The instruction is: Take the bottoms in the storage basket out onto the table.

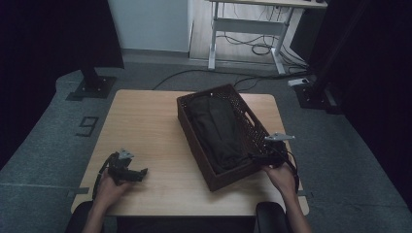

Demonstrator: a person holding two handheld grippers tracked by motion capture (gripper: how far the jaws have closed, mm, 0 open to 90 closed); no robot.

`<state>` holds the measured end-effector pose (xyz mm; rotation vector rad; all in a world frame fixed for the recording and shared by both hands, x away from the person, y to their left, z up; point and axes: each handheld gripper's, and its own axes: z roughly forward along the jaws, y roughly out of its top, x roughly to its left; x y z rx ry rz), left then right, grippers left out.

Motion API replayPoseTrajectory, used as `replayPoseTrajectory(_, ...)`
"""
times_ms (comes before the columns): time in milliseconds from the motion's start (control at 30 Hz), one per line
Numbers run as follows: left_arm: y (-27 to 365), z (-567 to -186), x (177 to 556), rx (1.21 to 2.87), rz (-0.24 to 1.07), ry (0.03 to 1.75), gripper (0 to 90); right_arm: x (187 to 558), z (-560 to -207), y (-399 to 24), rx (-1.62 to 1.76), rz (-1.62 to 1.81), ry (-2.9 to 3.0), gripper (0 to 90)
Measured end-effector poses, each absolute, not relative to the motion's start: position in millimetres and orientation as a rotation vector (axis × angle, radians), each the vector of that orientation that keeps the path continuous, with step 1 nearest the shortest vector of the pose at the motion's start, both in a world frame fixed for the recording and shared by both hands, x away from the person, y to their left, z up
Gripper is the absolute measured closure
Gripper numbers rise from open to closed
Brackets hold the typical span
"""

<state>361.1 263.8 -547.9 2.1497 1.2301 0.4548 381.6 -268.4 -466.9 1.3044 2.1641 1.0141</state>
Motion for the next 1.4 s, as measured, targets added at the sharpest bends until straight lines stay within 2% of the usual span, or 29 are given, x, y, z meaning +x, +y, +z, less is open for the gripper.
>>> replayPoseTrajectory(1400,264,-548,361,2.149,0.454,1.231,0.0,324,-468,-302,1.346,1.01,2.105,9.2)
